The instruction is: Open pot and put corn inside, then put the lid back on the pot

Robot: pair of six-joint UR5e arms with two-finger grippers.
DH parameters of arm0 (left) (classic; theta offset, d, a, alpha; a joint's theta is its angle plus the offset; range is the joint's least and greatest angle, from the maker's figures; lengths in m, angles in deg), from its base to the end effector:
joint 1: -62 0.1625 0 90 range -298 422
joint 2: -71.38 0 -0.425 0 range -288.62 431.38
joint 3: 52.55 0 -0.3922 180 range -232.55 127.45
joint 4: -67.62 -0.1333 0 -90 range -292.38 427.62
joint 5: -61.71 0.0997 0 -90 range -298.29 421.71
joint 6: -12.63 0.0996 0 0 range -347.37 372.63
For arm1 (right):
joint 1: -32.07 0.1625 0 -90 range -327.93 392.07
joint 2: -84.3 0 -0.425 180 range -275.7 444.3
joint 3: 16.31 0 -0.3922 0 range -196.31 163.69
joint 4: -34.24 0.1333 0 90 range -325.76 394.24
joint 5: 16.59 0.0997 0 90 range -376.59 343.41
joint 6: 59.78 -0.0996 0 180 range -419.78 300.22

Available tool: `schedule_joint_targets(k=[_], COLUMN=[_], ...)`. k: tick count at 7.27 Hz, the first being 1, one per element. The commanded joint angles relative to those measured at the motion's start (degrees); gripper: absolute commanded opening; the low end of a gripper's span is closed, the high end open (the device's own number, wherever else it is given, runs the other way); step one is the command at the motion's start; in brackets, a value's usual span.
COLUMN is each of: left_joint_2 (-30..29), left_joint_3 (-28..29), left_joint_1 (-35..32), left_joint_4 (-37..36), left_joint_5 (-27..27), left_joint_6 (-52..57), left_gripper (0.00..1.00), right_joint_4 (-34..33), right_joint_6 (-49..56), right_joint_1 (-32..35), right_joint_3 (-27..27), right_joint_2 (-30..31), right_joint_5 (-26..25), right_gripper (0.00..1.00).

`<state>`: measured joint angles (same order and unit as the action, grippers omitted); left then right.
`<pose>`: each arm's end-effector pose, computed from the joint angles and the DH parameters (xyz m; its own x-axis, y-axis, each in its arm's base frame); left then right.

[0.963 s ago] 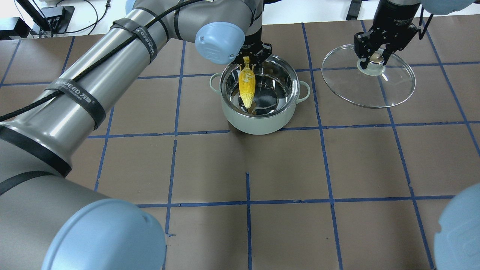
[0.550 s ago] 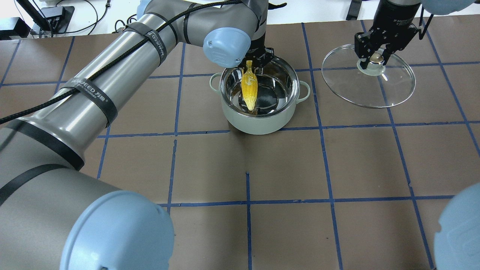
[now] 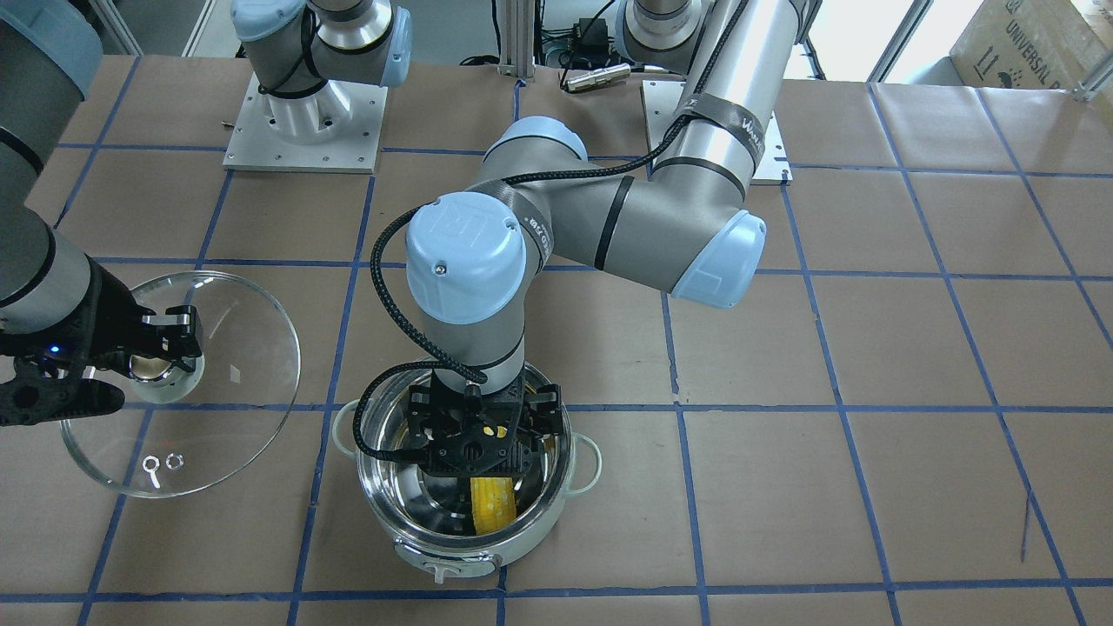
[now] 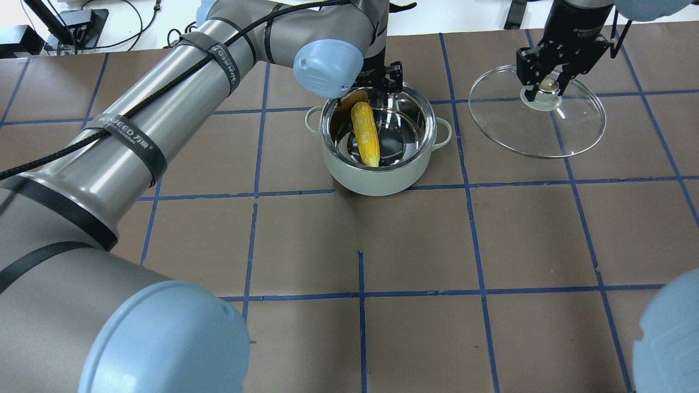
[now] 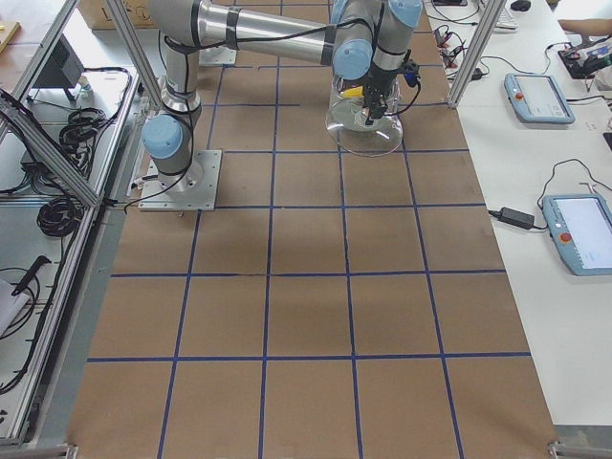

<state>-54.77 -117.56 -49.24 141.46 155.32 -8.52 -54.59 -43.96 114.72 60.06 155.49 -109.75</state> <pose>-0.3877 -0.6470 0.3394 -0.9996 -0.0026 -0.0271 0.0002 0.9946 -0.1039 0.0480 -0.6270 0.4195 -0.9882 -0.1516 0.0226 -0.1478 0.9815 0.1213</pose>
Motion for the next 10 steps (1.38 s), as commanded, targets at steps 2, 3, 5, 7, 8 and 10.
schedule_joint_targets(k=[2, 3, 5, 7, 8, 10], left_joint_2=[2.12, 5.44, 16.23, 29.15, 33.9, 36.41], left_joint_3=[-0.73, -2.3, -12.45, -24.76, -28.21, -29.13], left_joint_1=[7.76, 10.84, 17.87, 25.43, 25.72, 25.72], left_joint_4=[2.0, 6.71, 9.83, 9.31, 9.74, 10.01], left_joint_5=[0.52, 0.43, 0.6, 0.6, 0.34, 0.08], left_joint_6=[14.21, 18.21, 25.78, 33.59, 32.76, 32.49], left_gripper=[1.0, 1.0, 1.0, 1.0, 1.0, 1.0], right_joint_4=[-0.89, -6.65, -8.46, -8.55, -8.9, -9.17], right_joint_6=[-4.29, -4.83, -10.69, -19.56, -26.48, -33.29], right_joint_1=[0.58, 1.19, 5.39, 10.39, 14.86, 19.55], right_joint_3=[4.44, 8.49, 7.75, 2.84, 0.12, -6.99], right_joint_2=[3.49, 6.65, 7.12, 3.62, 0.47, -7.08], right_joint_5=[0.25, 0.08, 0.34, 3.16, 2.64, 2.37], right_gripper=[0.18, 0.24, 0.17, 0.16, 0.17, 0.2])
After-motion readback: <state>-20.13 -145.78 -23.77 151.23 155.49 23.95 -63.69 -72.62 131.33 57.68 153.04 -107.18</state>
